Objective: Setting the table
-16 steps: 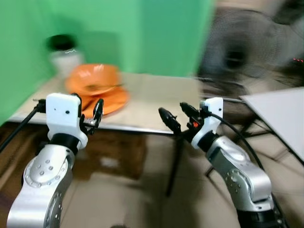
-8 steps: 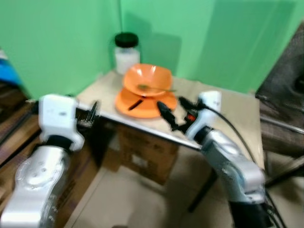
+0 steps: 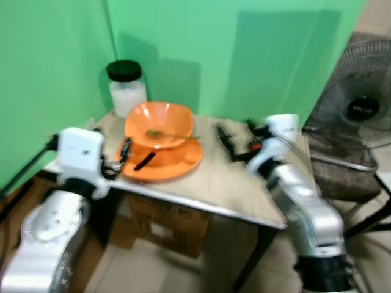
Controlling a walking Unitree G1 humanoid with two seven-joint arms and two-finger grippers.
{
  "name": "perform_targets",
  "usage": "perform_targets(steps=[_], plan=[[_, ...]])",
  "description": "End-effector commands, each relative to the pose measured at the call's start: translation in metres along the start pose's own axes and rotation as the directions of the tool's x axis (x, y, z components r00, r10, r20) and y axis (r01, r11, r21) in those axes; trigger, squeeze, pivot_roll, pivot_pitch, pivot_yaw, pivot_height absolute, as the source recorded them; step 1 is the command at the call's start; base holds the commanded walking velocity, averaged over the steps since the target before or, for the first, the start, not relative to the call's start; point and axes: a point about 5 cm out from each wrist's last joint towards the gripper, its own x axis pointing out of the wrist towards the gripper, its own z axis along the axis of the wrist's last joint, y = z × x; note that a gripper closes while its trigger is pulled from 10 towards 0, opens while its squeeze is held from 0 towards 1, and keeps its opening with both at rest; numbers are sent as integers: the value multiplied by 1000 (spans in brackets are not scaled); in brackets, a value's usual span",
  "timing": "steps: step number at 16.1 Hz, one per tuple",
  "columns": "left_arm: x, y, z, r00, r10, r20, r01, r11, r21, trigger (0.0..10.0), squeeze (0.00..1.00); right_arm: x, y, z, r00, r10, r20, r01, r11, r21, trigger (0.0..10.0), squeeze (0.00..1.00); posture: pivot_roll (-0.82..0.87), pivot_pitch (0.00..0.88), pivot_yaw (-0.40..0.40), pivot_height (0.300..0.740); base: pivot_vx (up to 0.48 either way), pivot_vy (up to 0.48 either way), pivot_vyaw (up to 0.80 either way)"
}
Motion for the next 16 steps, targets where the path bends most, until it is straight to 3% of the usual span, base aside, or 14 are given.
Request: perform_targets(steps=[1,6,8,10,13,16], plan=[[0,-7,1,999,-33,5,33,999,-8,10000,0,-4,-6,4,1000,9,-9,-9,1000,-4,10000,1000,50,0,-25,740,352,0,0],[-5,-14,2,999,-53,-1,53,999,-9,10000,0,-3,7,-2,992,116,-55,-117,993,-11,10000,1000,64,0,-29,740,349,0,800],[-6,-15,1,998,-60,-4,60,998,-10,10000,0,-4,7,-1,991,123,-53,-124,992,-5,10000,1000,60,0,-25,740,349,0,800],[-6,-19,2,997,-81,-3,81,997,-7,10000,0,-6,-1,4,990,123,-67,-124,992,-5,10000,1000,56,0,-22,740,319,0,0],[-11,-28,-1,985,-171,-11,171,985,-16,10000,0,-1,-9,5,967,142,-209,-161,984,-77,10000,1000,41,0,-17,740,0,0,0],[-12,-30,0,951,-309,-7,309,951,6,10000,0,16,-15,13,938,108,-330,-135,989,-59,10000,1000,27,0,-16,740,0,0,0]])
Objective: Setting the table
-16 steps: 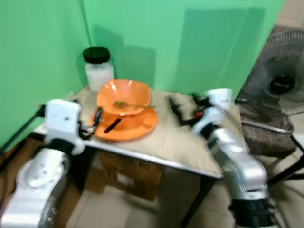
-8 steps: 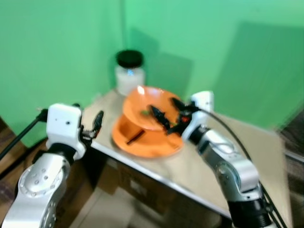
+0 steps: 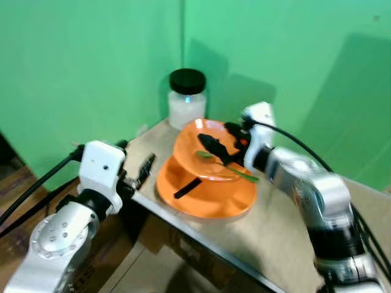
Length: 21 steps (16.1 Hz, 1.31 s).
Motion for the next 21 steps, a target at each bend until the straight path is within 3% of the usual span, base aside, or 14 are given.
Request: perform_targets(steps=[1,4,5,6,7,8,10,11,13,14,15,16,21], plan=[[-1,-2,2,997,-76,9,76,997,16,10000,0,1,-5,0,998,-23,-64,24,1000,13,10000,1000,24,0,-18,740,0,0,0],[-6,0,-3,966,-251,-68,255,965,63,10000,0,11,-8,5,975,-44,-218,47,999,9,10000,1000,7,0,-16,740,0,0,0],[-8,3,-5,944,-314,-98,321,945,69,10000,0,15,-9,5,947,-50,-317,55,998,9,10000,400,2,0,-15,740,0,0,0],[-10,5,-6,929,-352,-115,361,930,72,10000,0,17,-9,4,930,-44,-366,53,999,14,10000,0,0,0,-11,740,0,0,0],[-12,7,-8,911,-388,-141,400,914,72,10000,0,19,-10,2,909,-46,-414,51,999,0,10000,0,-2,0,-11,740,0,0,0],[-14,8,-10,900,-407,-155,421,904,73,10000,0,19,-10,1,899,-53,-436,53,999,-11,8941,0,-2,0,-11,740,0,0,0],[-19,11,-12,873,-450,-190,468,882,61,10000,0,20,-11,-7,859,-50,-509,45,999,-21,4392,0,-5,0,-6,740,0,0,0],[-21,11,-12,864,-463,-197,481,875,53,10000,0,20,-10,-13,833,-46,-551,35,999,-31,3529,0,-7,0,-6,740,0,0,0],[-23,11,-12,857,-474,-200,492,869,48,10000,0,22,-10,-19,810,-64,-582,43,998,-51,3255,0,-5,0,-8,740,0,0,0],[-23,11,-12,853,-481,-201,499,865,47,10000,0,24,-12,-19,806,-80,-586,56,997,-59,2627,0,-4,0,-8,740,0,0,0],[-24,12,-13,851,-485,-202,503,863,46,10000,0,26,-13,-19,804,-92,-587,61,996,-72,941,0,-3,0,-10,740,0,0,0],[-24,12,-13,849,-487,-203,505,862,45,10000,0,27,-13,-19,806,-96,-583,66,995,-72,353,0,-3,0,-11,740,0,0,0],[-25,12,-13,847,-491,-205,509,860,43,10000,0,30,-14,-16,810,-101,-578,70,995,-75,0,0,-1,0,-14,740,0,0,0]])
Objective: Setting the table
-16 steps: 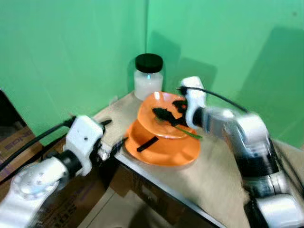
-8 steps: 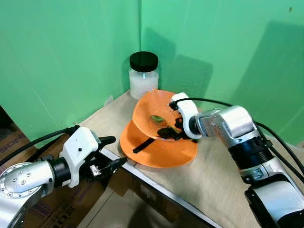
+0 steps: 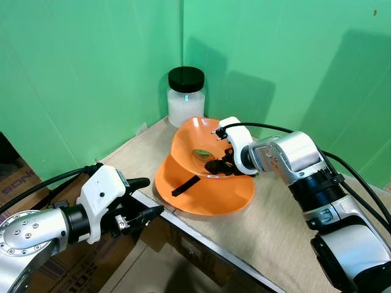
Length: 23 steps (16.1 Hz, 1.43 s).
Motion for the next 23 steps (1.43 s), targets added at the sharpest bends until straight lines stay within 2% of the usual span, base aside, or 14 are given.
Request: perform_targets(steps=[1,6,17,19,23], plan=[[-3,-1,0,1000,-5,-6,5,1000,5,10000,0,3,-1,4,1000,-18,0,18,1000,-15,0,0,13,0,-25,740,0,0,0],[-2,-4,0,1000,-20,0,20,1000,1,10000,0,12,-1,2,999,-32,-17,31,999,-21,0,0,13,0,-27,740,0,0,0],[-1,-2,-5,999,-29,-13,29,1000,1,10000,0,15,0,4,1000,-13,-10,13,999,-31,0,0,12,0,-20,740,0,0,0],[-1,-1,-5,1000,-27,-13,27,1000,5,10000,0,14,1,5,1000,-8,-5,8,999,-38,0,0,12,0,-22,740,0,0,0],[1,1,-4,1000,-16,-2,16,1000,9,10000,0,2,-1,21,998,1,69,1,999,-35,0,0,20,0,-21,740,0,0,0]])
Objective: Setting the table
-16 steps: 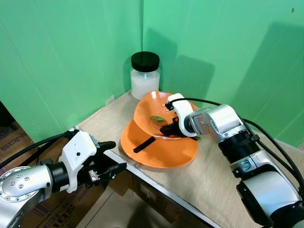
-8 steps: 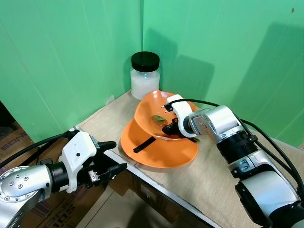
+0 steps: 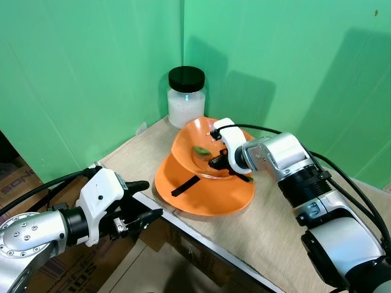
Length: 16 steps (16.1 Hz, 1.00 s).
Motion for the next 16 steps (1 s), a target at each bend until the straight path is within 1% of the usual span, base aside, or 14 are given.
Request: perform_targets(steps=[1,2,5,6,7,8,9,10,11,12,13,14,15,16], plan=[[1,2,2,1000,5,6,-5,1000,18,10000,0,-15,-2,19,997,-6,79,7,1000,-10,0,0,20,0,-20,740,0,0,0],[2,3,3,1000,12,14,-12,1000,18,10000,0,-19,-2,22,995,-4,97,5,1000,-10,0,0,18,0,-17,740,0,0,0],[2,4,9,998,18,55,-18,1000,10,10000,0,-39,-5,29,982,0,189,-2,1000,11,0,0,4,0,1,740,0,0,0],[4,4,13,996,27,83,-27,1000,2,10000,0,-46,-5,31,963,7,271,-15,1000,26,0,0,-9,0,10,740,0,0,0],[8,5,20,985,95,144,-94,995,-20,10000,0,-59,-6,30,913,9,407,-22,999,28,863,0,-15,0,9,740,0,0,0],[9,6,21,980,120,158,-117,993,-27,10000,0,-62,-7,30,896,0,443,-15,999,31,863,0,-16,0,5,740,0,0,0],[11,7,24,959,207,191,-202,978,-46,10000,0,-70,-5,24,849,0,528,-21,999,33,10000,0,-17,0,-4,740,0,0,0],[13,8,24,928,313,204,-303,950,-80,10000,0,-79,2,15,793,11,608,-36,999,29,10000,0,-16,0,-12,740,0,0,0],[13,8,23,917,345,199,-332,939,-94,10000,0,-83,5,12,776,15,630,-40,999,26,10000,0,-9,0,-26,740,0,0,0],[19,7,24,870,450,203,-436,893,-111,10000,0,-97,14,0,673,-5,740,-53,997,55,10000,0,6,0,-48,740,0,0,0],[23,8,25,839,501,211,-482,865,-138,10000,0,-101,18,-6,657,-21,754,-41,997,64,10000,0,4,0,-51,740,0,0,0],[29,8,26,821,532,206,-513,846,-143,10000,0,-103,19,-13,623,-76,778,-19,993,113,10000,0,3,0,-57,740,0,0,0],[32,8,27,810,550,203,-529,835,-151,10000,0,-103,18,-18,622,-101,777,-8,991,135,10000,0,3,0,-57,740,0,0,0],[35,9,27,791,581,191,-559,813,-159,10000,0,-102,17,-24,620,-130,774,18,988,151,10000,0,8,0,-60,740,0,0,0]])
